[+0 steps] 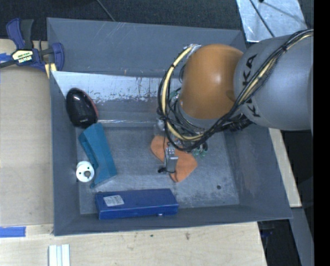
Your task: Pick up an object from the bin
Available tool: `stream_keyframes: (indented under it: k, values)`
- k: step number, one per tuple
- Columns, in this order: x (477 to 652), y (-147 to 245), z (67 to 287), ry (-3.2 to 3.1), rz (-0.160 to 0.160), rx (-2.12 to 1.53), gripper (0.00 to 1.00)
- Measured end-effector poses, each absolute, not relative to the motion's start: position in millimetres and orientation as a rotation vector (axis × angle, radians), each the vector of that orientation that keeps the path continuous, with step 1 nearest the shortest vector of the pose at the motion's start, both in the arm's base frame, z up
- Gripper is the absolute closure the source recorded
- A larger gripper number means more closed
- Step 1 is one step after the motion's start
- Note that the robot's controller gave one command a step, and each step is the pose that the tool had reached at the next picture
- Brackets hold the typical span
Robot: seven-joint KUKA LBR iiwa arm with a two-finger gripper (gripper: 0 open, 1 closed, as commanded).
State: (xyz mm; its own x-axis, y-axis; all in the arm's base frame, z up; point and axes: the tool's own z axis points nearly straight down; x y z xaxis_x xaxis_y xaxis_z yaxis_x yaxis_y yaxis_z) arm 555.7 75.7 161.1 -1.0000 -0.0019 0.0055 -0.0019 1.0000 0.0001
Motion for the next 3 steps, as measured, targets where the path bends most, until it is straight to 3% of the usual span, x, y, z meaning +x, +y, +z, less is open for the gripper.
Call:
stream_keyframes:
  k: [1,2,3]
  values:
    - [557.6,75,166,-3.145,-0.001,0.000,0.00]
    - [560.1,19,100,-3.150,-0.002,-0.031,0.00]
    - [555.2,0,96,-3.137,0.001,-0.046,0.00]
